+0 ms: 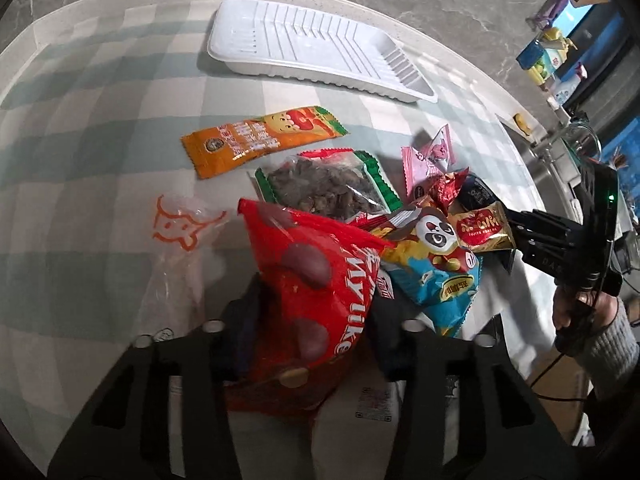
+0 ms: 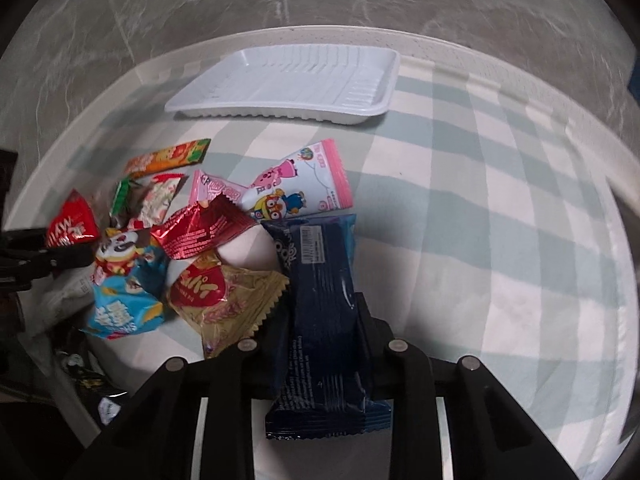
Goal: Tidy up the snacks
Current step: 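Grasp the red Mylikes bag with the left gripper while the right grasps the blue pack, then carry both bags to the white tray and open both grippers to drop them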
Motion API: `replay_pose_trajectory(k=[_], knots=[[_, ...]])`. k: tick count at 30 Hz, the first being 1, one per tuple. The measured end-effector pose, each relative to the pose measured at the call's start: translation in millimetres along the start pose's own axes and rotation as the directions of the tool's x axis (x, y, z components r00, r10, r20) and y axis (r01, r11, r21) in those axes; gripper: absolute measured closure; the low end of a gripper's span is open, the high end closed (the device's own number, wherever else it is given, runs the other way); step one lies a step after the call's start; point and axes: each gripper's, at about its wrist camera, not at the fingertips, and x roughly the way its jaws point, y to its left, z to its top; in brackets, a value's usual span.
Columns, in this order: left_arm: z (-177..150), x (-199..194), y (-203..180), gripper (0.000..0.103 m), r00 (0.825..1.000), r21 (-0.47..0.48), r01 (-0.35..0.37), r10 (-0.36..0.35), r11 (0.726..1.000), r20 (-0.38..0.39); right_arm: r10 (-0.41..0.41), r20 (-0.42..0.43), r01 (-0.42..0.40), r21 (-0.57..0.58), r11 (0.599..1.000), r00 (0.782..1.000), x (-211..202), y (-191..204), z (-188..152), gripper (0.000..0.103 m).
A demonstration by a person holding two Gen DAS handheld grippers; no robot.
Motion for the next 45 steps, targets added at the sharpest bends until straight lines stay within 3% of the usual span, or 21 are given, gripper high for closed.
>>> replay_pose_trajectory(k=[3,10,16,25,29,36,45], knots=[[2.1,-2.4,4.6,0.077,1.000,0.002,-0.003,0.003,1.000,-0.014,0.031,0.001,-0.031,0.059,0.998,1.000,-3.4,-6.8,-3.6,0.074],[10.0,-22.9,21.1,0.079,0.999,-0.053,0.042,-0.041,0.998,0.020,0.147,0.041,-0.153,0.241,0.958,0.988,-16.9,-32.8,-6.4,0.074],[28.0,-43.9,27.8,0.080,0.994,-0.081,0.092,-0.087,0.992,0.059,0.261,0.110,-0.284,0.376,0.882,0.959,-29.4,-51.7,3.3,0.074],[76.4,-61.3,24.5,0.080,0.979,-0.077,0.182,-0.173,0.980,0.107,0.374,0.211,-0.429,0.442,0.788,0.903,-36.2,-61.2,47.2,0.074],[107.2,-55.0,23.2,0.080,0.974,-0.068,0.203,-0.194,0.977,0.118,0.391,0.230,-0.454,0.433,0.779,0.891,-33.4,-59.7,78.1,0.074],[169.8,-35.5,32.0,0.079,0.975,-0.054,0.199,-0.191,0.979,0.116,0.399,0.222,-0.456,0.411,0.790,0.890,-11.9,-57.2,136.3,0.074],[246.8,11.2,59.0,0.079,0.981,-0.056,0.169,-0.163,0.984,0.104,0.375,0.166,-0.410,0.425,0.807,0.912,44.5,-64.2,199.3,0.074]])
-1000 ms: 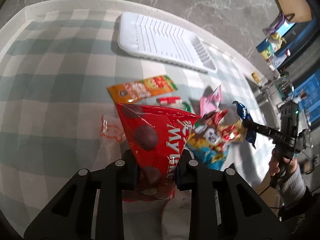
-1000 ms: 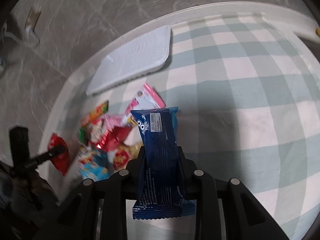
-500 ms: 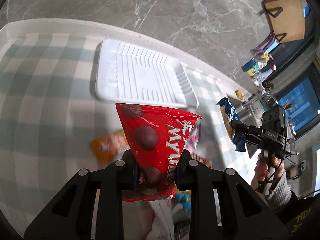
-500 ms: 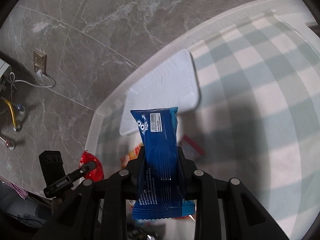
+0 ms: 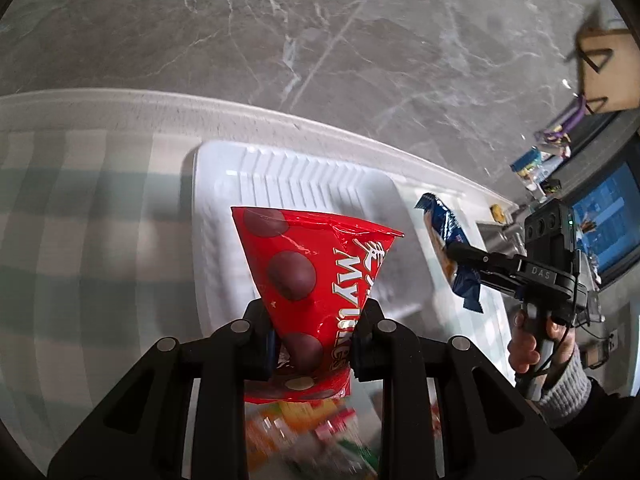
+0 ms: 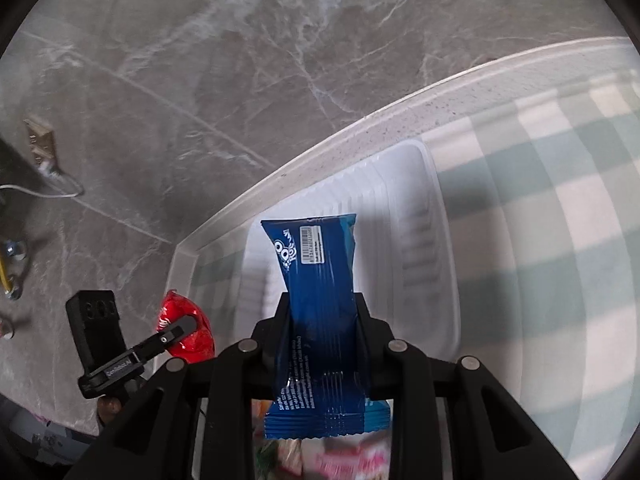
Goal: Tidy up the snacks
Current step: 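Carry both bags to the white tray and open both grippers to drop them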
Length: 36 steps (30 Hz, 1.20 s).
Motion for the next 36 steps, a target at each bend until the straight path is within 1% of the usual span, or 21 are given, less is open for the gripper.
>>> replay_pose_trajectory(k=[6,11,13,15,16,17,18,21,22,25,29,32,34,36], knots=[[39.0,41.7,15.4,0.079,0.999,0.021,-0.051,0.051,0.998,-0.018,-0.040,-0.028,0.040,0.014,0.999,0.999,36.4,-10.8,24.0,0.074],[53.4,69.5,22.1,0.079,0.995,0.043,-0.092,0.093,0.995,-0.031,-0.113,-0.033,0.111,-0.034,0.993,0.993,54.9,-11.0,32.2,0.073],[55.9,79.7,24.6,0.078,0.993,0.048,-0.110,0.112,0.993,-0.039,-0.144,-0.030,0.142,-0.062,0.988,0.989,59.3,-8.7,33.1,0.071],[58.4,86.6,27.9,0.071,0.990,0.045,-0.131,0.133,0.990,-0.046,-0.182,-0.009,0.181,-0.094,0.979,0.983,60.6,-4.5,33.1,0.070],[60.2,90.8,30.1,0.068,0.989,0.045,-0.137,0.139,0.990,-0.049,-0.188,-0.004,0.187,-0.109,0.976,0.982,61.1,-1.7,33.2,0.069],[61.6,93.6,31.9,0.062,0.989,0.045,-0.138,0.140,0.989,-0.050,-0.193,0.002,0.192,-0.127,0.973,0.981,60.8,1.4,33.0,0.069],[59.0,93.3,31.0,0.058,0.989,0.046,-0.139,0.141,0.989,-0.047,-0.204,0.014,0.204,-0.143,0.968,0.979,59.7,4.3,32.5,0.068],[59.2,90.9,29.3,0.053,0.989,0.062,-0.145,0.146,0.987,-0.016,-0.219,0.044,0.223,-0.180,0.958,0.975,54.4,13.4,30.3,0.065],[59.4,87.7,27.3,0.053,0.986,0.078,-0.163,0.164,0.984,0.000,-0.220,0.050,0.225,-0.183,0.957,0.974,52.0,14.4,29.5,0.065],[52.9,73.0,18.1,0.052,0.982,0.106,-0.190,0.188,0.976,0.029,-0.217,0.073,0.227,-0.195,0.954,0.974,39.8,20.5,23.3,0.059],[47.2,57.4,7.1,0.050,0.979,0.126,-0.200,0.195,0.972,0.057,-0.207,0.097,0.223,-0.214,0.951,0.974,22.3,34.4,14.0,0.057],[32.9,40.1,-1.6,0.050,0.976,0.143,-0.213,0.204,0.966,0.077,-0.200,0.118,0.223,-0.234,0.946,0.973,3.6,43.6,0.9,0.056],[19.4,26.0,-6.1,0.050,0.976,0.148,-0.210,0.199,0.967,0.083,-0.197,0.136,0.226,-0.253,0.941,0.971,-11.7,50.3,-10.7,0.055],[7.9,15.8,-11.6,0.050,0.977,0.147,-0.208,0.197,0.967,0.084,-0.197,0.155,0.233,-0.266,0.935,0.968,-24.3,55.8,-21.3,0.049]])
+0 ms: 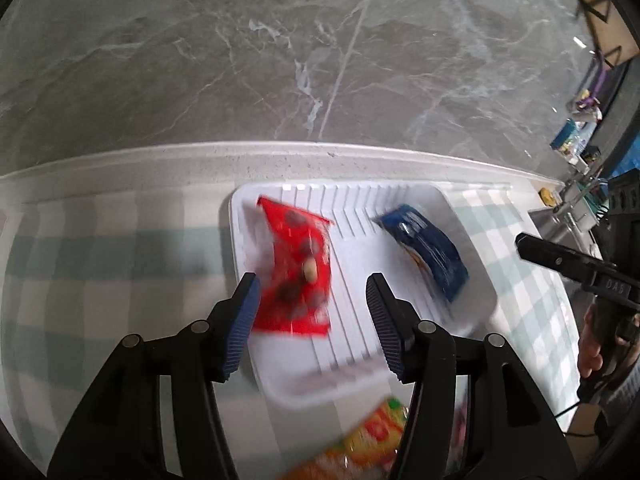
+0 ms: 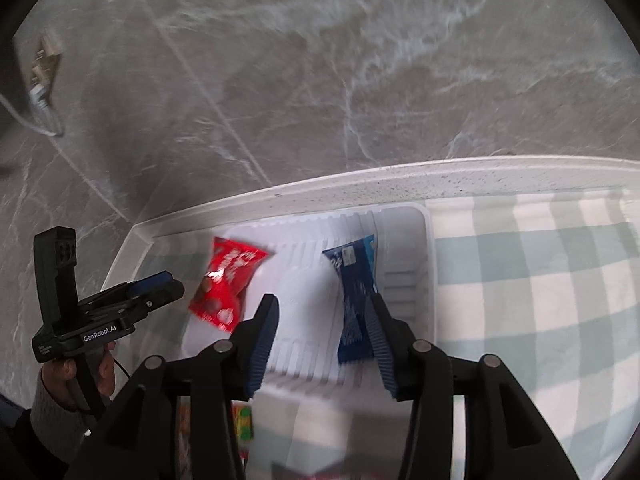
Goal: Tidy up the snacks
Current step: 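Carry both bags to the white tray and open both grippers to drop them, then grasp the white long packet with the left gripper while the right grasps the black packet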
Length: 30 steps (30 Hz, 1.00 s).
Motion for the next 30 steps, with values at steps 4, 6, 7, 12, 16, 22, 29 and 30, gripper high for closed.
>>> replay_pose_trajectory(k=[4,6,7,12,16,22,29,30], knots=[[-33.2,-35.0,-4.3,0.049,1.000,-0.007,0.001,-0.001,1.000,0.002,-0.001,0.025,0.001,-0.023,1.000,1.000,-29.5,10.2,-21.7,0.048],[-48.8,-49.1,-4.0,0.048,1.000,-0.015,0.001,-0.001,1.000,-0.002,-0.004,0.033,0.006,-0.038,0.999,0.999,-44.6,15.1,-35.9,0.048],[-58.9,-55.4,-5.9,0.048,1.000,-0.020,0.004,-0.004,1.000,-0.008,-0.006,0.036,0.008,-0.044,0.999,0.999,-51.2,15.9,-43.0,0.048],[-106.1,-87.7,-16.6,0.048,0.999,-0.029,0.022,-0.023,0.999,-0.043,-0.008,0.031,0.011,-0.094,0.996,0.999,-75.9,26.7,-83.1,0.047],[-147.2,-102.5,-32.7,0.048,0.995,-0.019,0.043,-0.044,0.999,-0.095,-0.006,-0.002,0.006,-0.178,0.984,1.000,-89.9,37.8,-121.3,0.046],[-198.6,-117.8,-62.7,0.048,0.985,0.022,0.066,-0.062,0.998,-0.159,-0.006,-0.102,-0.035,-0.398,0.917,0.995,-90.5,67.2,-175.5,0.045],[-233.2,-122.4,-90.0,0.048,0.974,0.073,0.083,-0.065,0.994,-0.217,-0.053,-0.169,-0.087,-0.721,0.687,0.984,-87.2,115.3,-244.3,0.045],[-235.5,-121.5,-92.6,0.048,0.973,0.078,0.081,-0.061,0.994,-0.223,-0.065,-0.169,-0.088,-0.757,0.648,0.983,-86.1,121.0,-252.7,0.045]])
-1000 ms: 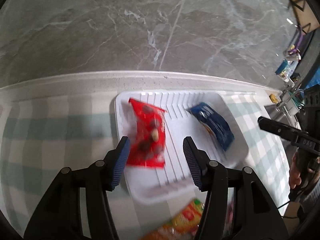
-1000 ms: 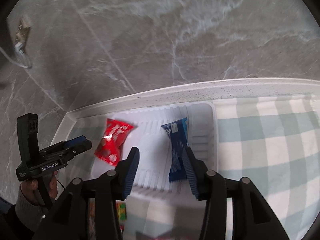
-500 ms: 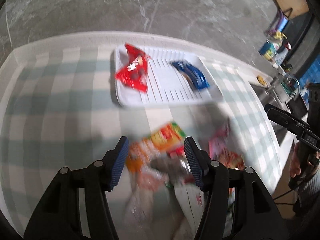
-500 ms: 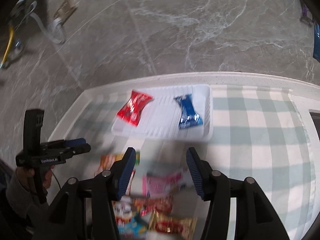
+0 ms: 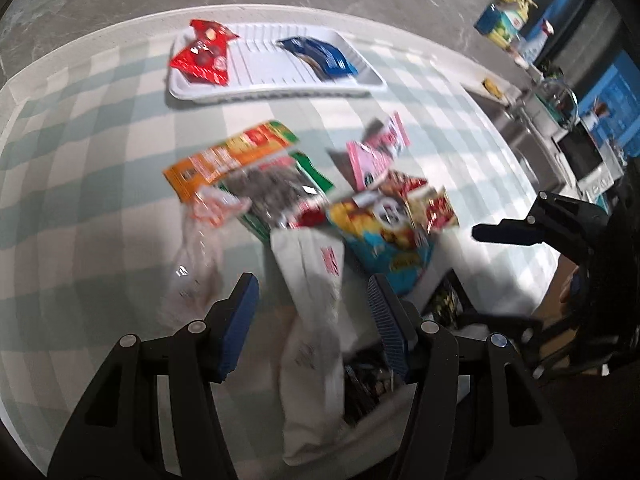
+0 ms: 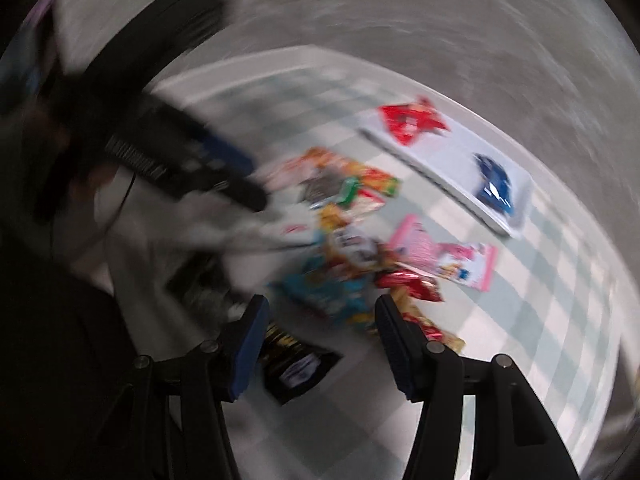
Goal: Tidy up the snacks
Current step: 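Grasp the white long packet with the left gripper while the right grasps the black packet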
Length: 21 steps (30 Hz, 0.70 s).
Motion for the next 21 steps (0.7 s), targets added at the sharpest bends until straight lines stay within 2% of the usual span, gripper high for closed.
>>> replay_pose_trajectory(k=[3,7,11,15,19,21], knots=[[-8.9,5.2,-7.8,0.048,1.000,0.011,-0.006,0.007,1.000,-0.025,-0.023,-0.014,0.021,-0.135,0.991,1.000,5.6,24.1,-2.7,0.045],[-16.7,12.9,-12.0,0.048,0.998,0.018,-0.022,0.023,1.000,-0.051,-0.047,-0.032,0.038,-0.250,0.968,0.998,15.1,42.8,-6.0,0.045],[-23.1,19.6,-12.1,0.048,0.997,0.012,-0.029,0.030,1.000,-0.070,-0.046,-0.060,0.027,-0.284,0.958,0.997,25.3,48.6,-8.2,0.047],[-26.9,25.1,-10.5,0.048,0.996,0.004,-0.039,0.039,0.999,-0.081,-0.064,-0.086,0.034,-0.314,0.949,0.994,36.6,56.0,-10.1,0.053],[-27.9,28.6,-9.8,0.048,0.995,0.008,-0.044,0.045,0.999,-0.084,-0.056,-0.099,0.024,-0.304,0.952,0.993,41.5,56.7,-8.8,0.055],[-27.5,30.8,-8.8,0.048,0.995,0.011,-0.047,0.047,0.999,-0.086,-0.046,-0.109,0.011,-0.300,0.954,0.993,42.7,58.4,-8.5,0.061]])
